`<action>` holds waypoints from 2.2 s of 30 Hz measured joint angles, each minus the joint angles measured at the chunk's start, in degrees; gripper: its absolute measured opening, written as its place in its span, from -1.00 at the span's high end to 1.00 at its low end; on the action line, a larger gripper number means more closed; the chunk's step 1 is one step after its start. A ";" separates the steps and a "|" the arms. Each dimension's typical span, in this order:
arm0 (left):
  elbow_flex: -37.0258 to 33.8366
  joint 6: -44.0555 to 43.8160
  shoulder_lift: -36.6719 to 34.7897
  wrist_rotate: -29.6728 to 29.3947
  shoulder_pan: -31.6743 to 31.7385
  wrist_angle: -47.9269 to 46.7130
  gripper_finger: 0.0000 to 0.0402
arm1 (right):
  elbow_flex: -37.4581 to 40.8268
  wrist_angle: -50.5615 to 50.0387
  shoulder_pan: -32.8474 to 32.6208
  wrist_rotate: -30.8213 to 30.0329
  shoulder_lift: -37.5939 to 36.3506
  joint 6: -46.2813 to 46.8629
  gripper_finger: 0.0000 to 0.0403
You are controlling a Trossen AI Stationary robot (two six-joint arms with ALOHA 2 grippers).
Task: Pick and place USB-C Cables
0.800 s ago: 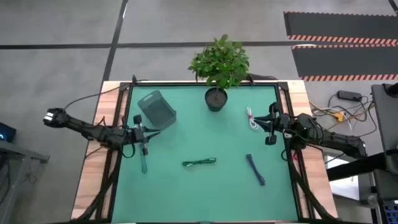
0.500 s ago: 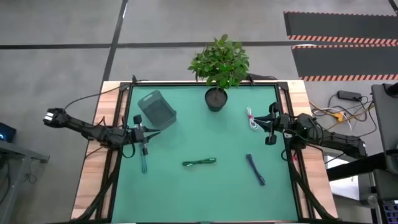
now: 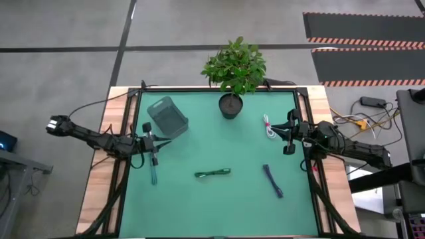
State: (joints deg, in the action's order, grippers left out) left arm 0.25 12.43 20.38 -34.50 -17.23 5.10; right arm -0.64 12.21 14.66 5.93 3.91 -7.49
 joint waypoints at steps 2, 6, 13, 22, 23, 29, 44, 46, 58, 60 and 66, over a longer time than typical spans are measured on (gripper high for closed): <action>0.00 0.00 0.00 -0.02 0.01 0.00 0.90 | 0.00 0.01 -0.01 -0.01 -0.01 0.00 0.83; 0.00 0.00 0.00 0.00 0.01 0.00 0.90 | -0.01 0.02 -0.01 -0.01 -0.01 0.00 0.83; 0.00 0.00 0.00 -0.02 0.01 0.00 0.90 | 0.00 0.02 0.00 0.00 -0.01 0.00 0.83; 0.00 0.00 0.00 -0.01 0.00 0.00 0.90 | -0.01 0.00 -0.01 -0.02 -0.01 0.00 0.83; 0.00 0.00 0.00 0.00 0.01 0.00 0.90 | 0.00 0.00 -0.01 -0.02 0.00 0.00 0.83; 0.00 0.00 0.00 -0.02 0.01 0.00 0.90 | -0.01 0.02 -0.01 -0.02 0.01 0.00 0.83; 0.00 0.00 0.00 -0.02 0.01 0.00 0.90 | 0.00 0.01 -0.01 0.00 0.00 0.00 0.83; 0.00 0.00 0.00 -0.02 0.01 0.00 0.90 | -0.01 0.02 -0.01 -0.02 -0.01 0.00 0.83; 0.00 6.54 0.00 -4.67 -0.01 0.01 0.90 | -0.01 0.02 -0.01 0.00 0.00 0.00 0.83; 0.00 9.89 0.00 -7.12 0.01 0.39 0.90 | -0.01 0.01 -0.01 -0.01 0.00 0.00 0.83; 0.00 14.99 -0.14 -7.74 -0.01 0.31 0.90 | -0.01 0.02 -0.01 0.08 -0.01 1.22 0.83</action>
State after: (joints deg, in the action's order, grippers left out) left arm 0.25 27.42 20.24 -42.24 -17.23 5.41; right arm -0.64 12.23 14.66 6.01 3.91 -6.26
